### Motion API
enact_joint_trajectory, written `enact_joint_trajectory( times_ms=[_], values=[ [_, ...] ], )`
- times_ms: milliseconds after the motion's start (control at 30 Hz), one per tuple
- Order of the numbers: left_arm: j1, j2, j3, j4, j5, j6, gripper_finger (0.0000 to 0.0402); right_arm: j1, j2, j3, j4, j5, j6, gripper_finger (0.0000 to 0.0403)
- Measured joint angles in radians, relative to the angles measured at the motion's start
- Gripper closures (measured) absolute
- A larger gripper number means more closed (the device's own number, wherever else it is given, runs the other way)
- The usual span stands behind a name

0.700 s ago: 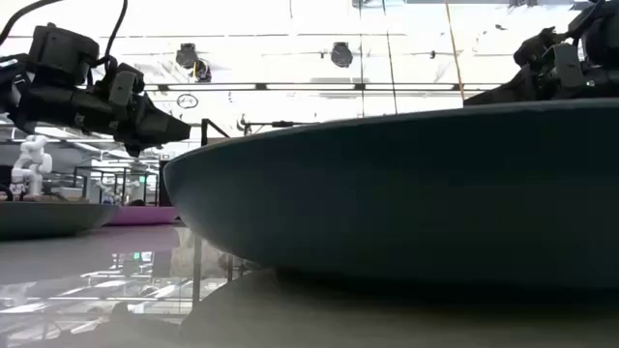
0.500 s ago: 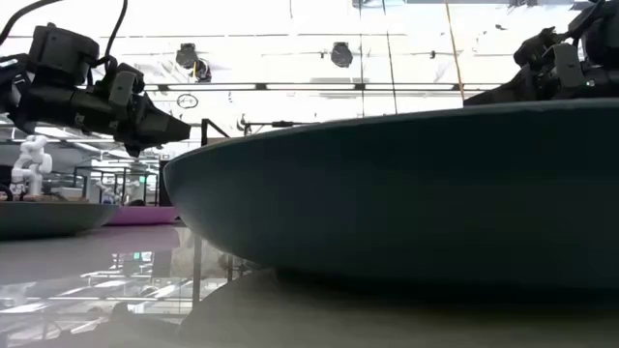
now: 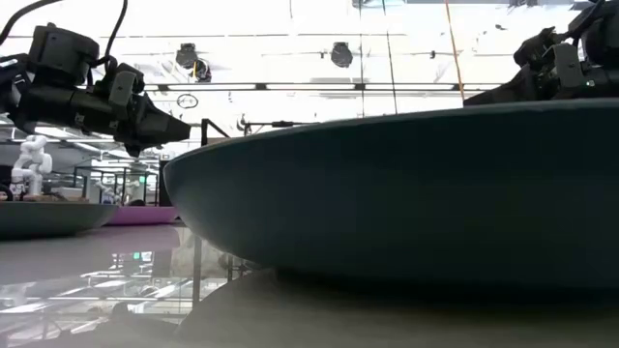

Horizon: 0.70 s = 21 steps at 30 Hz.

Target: Place and stack plates onto a shelf

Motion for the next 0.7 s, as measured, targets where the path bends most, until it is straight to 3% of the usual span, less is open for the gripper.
enact_joint_trajectory(
  times_ms=[467,700],
  values=[
    [0.0,0.0,0.0,0.0,0.0,0.0,0.0276,0.0,0.0,0.0,0.087,0.0,0.0,0.0273],
    [0.0,0.0,0.0,0.0,0.0,0.0,0.0276,0.0,0.0,0.0,0.367,0.0,0.0,0.0273]
  ],
)
